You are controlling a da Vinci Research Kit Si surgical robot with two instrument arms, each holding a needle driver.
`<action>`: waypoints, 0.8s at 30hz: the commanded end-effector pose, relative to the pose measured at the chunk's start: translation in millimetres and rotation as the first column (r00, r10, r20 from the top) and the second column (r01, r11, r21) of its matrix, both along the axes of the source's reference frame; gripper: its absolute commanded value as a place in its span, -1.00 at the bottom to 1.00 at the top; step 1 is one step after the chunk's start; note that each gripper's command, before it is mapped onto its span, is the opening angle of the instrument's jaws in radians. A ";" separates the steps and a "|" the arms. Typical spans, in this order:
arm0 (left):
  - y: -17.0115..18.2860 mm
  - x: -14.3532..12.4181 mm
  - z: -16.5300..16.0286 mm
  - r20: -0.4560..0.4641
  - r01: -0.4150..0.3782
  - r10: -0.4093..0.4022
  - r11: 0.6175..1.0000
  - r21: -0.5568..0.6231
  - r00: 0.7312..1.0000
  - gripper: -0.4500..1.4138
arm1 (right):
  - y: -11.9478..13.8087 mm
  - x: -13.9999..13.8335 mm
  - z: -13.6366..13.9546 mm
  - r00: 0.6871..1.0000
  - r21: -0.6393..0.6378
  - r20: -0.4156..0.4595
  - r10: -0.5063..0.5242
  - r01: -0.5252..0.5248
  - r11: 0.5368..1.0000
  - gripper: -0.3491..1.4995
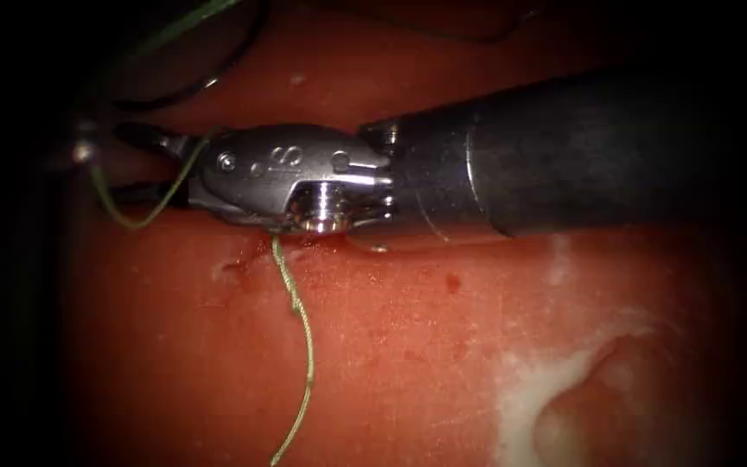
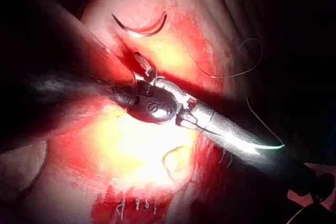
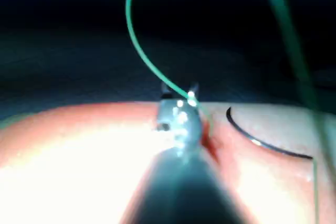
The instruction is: Wound Closure
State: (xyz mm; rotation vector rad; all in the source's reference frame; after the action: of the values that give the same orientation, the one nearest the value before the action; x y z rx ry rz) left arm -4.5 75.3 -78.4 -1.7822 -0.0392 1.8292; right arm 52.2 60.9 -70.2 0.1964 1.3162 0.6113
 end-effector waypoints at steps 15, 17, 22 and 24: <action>-3.4 0.8 6.9 -0.042 0.082 -0.081 0.997 0.002 0.996 -0.89 | 1.3 -5.6 -1.0 0.953 0.130 -0.269 0.139 -0.107 0.986 -0.49; -3.2 0.8 7.9 -0.041 0.089 -0.089 0.996 0.012 0.995 -0.89 | 1.2 -6.2 -1.4 0.945 0.133 -0.300 0.127 -0.090 0.987 -0.51; -3.1 0.9 10.0 -0.043 0.106 -0.104 0.994 0.031 0.994 -0.89 | 1.2 -6.4 -2.1 0.917 0.130 -0.379 0.125 -0.081 0.988 -0.55; -2.9 1.3 10.6 -0.036 0.116 -0.114 0.991 0.061 0.993 -0.89 | 1.3 -6.4 -2.6 0.909 0.128 -0.408 0.090 -0.041 0.991 -0.56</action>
State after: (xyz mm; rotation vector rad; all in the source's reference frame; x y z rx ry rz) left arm -2.5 72.9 -68.4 -1.6735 0.0241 1.7548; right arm 45.0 62.2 -72.8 0.3906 1.6990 0.7354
